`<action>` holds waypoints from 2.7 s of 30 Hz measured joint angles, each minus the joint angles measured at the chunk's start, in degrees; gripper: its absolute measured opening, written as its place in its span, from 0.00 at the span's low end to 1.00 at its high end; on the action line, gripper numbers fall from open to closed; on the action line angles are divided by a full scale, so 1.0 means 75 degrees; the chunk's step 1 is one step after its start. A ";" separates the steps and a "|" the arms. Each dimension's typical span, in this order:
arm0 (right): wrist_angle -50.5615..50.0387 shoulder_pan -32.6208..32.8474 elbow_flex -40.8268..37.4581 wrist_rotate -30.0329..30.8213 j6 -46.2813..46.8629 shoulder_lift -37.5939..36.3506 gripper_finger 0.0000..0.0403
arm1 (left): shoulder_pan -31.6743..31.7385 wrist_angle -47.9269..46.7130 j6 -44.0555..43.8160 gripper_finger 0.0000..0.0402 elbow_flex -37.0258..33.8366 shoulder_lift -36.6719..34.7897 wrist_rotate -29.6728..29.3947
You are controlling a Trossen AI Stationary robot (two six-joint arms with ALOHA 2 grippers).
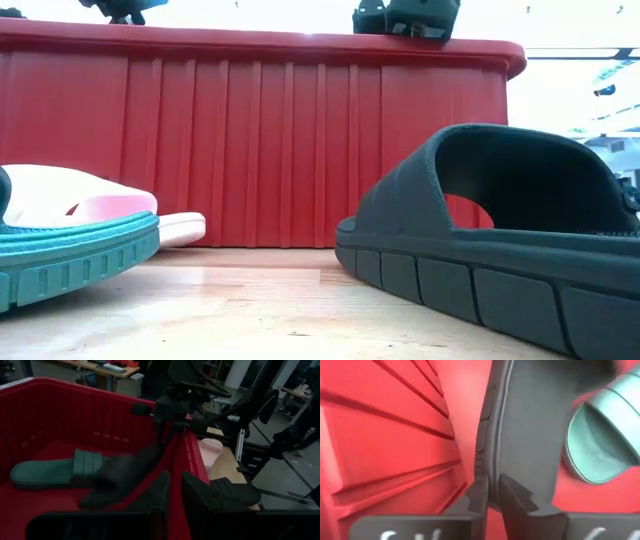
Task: Pick and place slides into bin
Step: Put the top black slide into the red bin, then put the green slide into the red bin
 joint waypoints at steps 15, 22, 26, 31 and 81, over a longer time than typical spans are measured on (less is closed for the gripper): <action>0.0504 -0.0496 -0.0055 -0.0842 -0.0246 -0.0511 0.20 | 0.0000 0.0027 0.0000 0.13 0.0000 0.0003 0.0000; 0.1013 -0.0527 -0.0030 -0.0853 0.0115 -0.2262 0.20 | 0.0000 0.0522 -0.0377 0.13 0.0000 0.0003 0.0003; 0.1719 -0.0391 -0.0026 -0.0874 0.0378 -0.3298 0.20 | -0.0046 0.1086 -0.0687 0.13 0.0000 0.0003 0.0379; 0.2435 0.0145 -0.0015 -0.0861 0.0386 -0.4033 0.20 | -0.0379 0.1605 -0.1624 0.13 0.0000 0.0207 0.1930; 0.2257 0.1530 -0.0271 -0.0216 -0.0386 -0.2949 0.20 | -0.6173 -0.0843 -0.1144 0.32 0.3042 0.9060 -0.0660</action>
